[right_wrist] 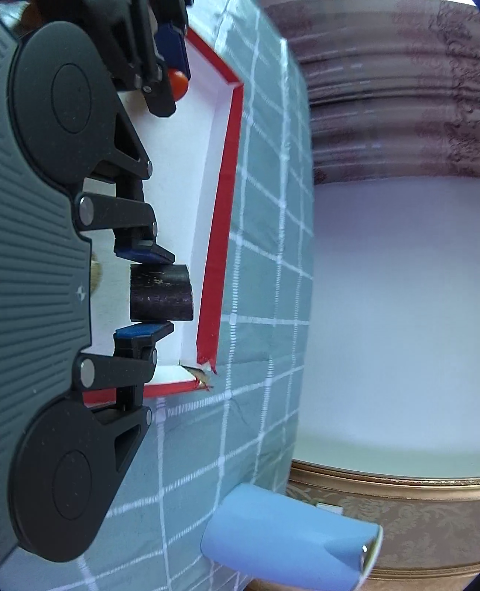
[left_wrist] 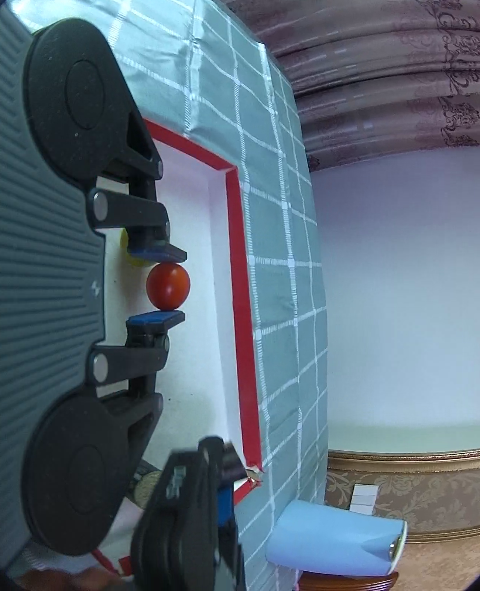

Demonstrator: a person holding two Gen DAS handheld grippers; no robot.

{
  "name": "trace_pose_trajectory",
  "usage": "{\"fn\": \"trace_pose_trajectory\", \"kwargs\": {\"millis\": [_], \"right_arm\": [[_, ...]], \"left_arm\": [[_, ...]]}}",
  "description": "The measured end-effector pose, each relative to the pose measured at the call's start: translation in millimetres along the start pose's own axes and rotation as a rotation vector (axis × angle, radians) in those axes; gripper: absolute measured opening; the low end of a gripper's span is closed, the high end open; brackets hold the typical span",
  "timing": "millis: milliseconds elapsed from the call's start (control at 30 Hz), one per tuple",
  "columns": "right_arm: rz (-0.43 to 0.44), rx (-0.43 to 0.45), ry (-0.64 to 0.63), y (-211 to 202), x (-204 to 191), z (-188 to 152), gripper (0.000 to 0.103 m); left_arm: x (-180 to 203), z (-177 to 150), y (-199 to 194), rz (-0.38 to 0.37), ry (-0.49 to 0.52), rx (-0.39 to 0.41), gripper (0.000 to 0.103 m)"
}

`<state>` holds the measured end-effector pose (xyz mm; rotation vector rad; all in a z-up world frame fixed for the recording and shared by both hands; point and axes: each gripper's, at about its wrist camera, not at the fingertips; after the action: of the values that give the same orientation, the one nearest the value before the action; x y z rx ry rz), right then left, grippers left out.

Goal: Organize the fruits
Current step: 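Carry red tomato and eggplant slice into the red box and release both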

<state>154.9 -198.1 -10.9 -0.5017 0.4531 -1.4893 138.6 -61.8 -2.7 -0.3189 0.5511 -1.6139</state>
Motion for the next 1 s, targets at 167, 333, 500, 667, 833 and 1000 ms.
{"fn": "trace_pose_trajectory", "kwargs": {"millis": [167, 333, 500, 667, 833, 1000], "right_arm": [[0.002, -0.048, 0.005, 16.3, 0.3, 0.0, 0.032], [0.007, -0.058, -0.018, 16.8, -4.1, -1.9, 0.032], [0.008, -0.063, -0.019, 18.2, -3.9, -1.1, 0.032], [0.02, -0.063, -0.009, 18.8, -1.7, -0.2, 0.032], [0.022, -0.062, -0.013, 18.1, -1.8, -0.7, 0.032], [0.04, -0.065, -0.004, 15.4, 0.1, -2.0, 0.032]], "left_arm": [[8.8, 3.0, 13.5, -0.021, 0.015, -0.016, 0.025], [3.9, 6.9, 30.8, -0.102, -0.035, -0.099, 0.026], [9.5, 5.8, 31.7, -0.112, 0.002, -0.11, 0.026], [6.3, 5.8, 31.9, -0.113, -0.012, -0.109, 0.027], [5.3, 4.7, 30.5, -0.122, -0.013, -0.109, 0.028], [2.5, 2.4, 25.9, -0.13, -0.015, -0.101, 0.039]]}}
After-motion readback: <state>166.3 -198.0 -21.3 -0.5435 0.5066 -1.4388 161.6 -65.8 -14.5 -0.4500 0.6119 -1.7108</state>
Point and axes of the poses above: each gripper's, at about its wrist camera, not at the fingertips, and y roughly the way its jaws point, x to its right, z to its top, and after that the axes turned 3 degrees about z, right-handed
